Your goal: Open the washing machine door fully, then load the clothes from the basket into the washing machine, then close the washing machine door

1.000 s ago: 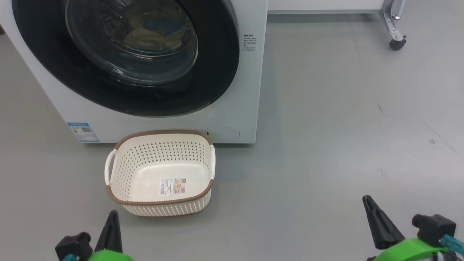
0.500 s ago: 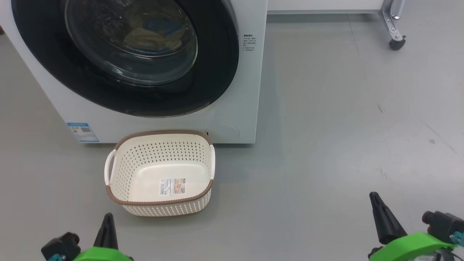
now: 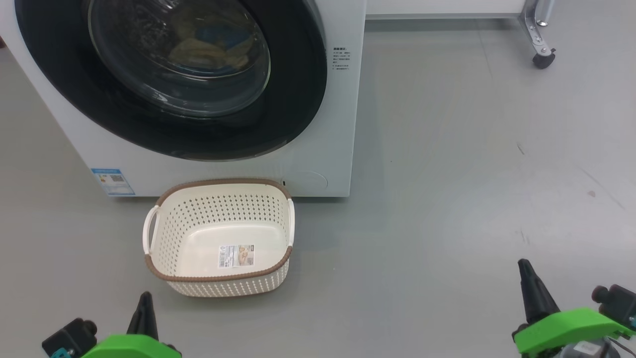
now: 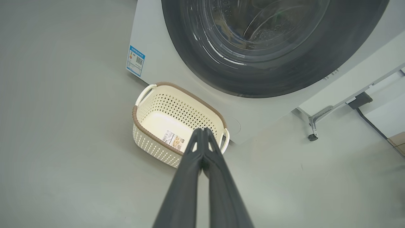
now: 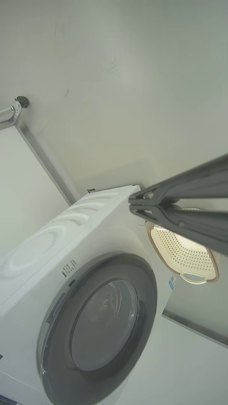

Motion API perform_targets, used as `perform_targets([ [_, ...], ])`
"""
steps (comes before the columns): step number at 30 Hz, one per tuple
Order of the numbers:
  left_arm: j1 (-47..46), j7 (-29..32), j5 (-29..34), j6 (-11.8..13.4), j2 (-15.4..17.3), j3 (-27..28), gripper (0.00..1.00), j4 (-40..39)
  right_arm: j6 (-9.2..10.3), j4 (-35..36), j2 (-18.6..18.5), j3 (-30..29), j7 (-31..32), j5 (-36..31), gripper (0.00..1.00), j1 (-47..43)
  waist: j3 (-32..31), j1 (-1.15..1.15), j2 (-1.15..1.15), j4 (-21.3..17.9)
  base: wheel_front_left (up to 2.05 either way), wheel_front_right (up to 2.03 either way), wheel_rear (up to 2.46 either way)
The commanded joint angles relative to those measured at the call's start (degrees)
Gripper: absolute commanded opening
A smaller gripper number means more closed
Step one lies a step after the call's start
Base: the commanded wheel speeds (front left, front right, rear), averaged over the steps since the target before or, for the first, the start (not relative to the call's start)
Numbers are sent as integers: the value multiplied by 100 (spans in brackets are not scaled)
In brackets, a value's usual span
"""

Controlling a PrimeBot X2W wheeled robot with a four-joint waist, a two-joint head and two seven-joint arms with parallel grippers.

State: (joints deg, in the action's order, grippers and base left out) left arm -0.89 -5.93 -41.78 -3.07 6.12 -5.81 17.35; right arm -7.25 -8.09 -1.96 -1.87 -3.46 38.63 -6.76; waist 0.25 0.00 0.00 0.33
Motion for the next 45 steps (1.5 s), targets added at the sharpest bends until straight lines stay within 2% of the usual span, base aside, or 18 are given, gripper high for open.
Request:
perform_targets([
  [1, -291, 18, -101, -30, 35, 141, 0, -206, -8, 160, -145, -6, 15, 130, 0, 309, 0, 0, 0, 0, 0, 0, 0],
  [45, -420, 680, -2765, -252, -159, 732, 0, -272, -17, -240, -206, -129, 443, 3054, 0, 830, -4, 0, 0, -18, 0, 0, 0],
])
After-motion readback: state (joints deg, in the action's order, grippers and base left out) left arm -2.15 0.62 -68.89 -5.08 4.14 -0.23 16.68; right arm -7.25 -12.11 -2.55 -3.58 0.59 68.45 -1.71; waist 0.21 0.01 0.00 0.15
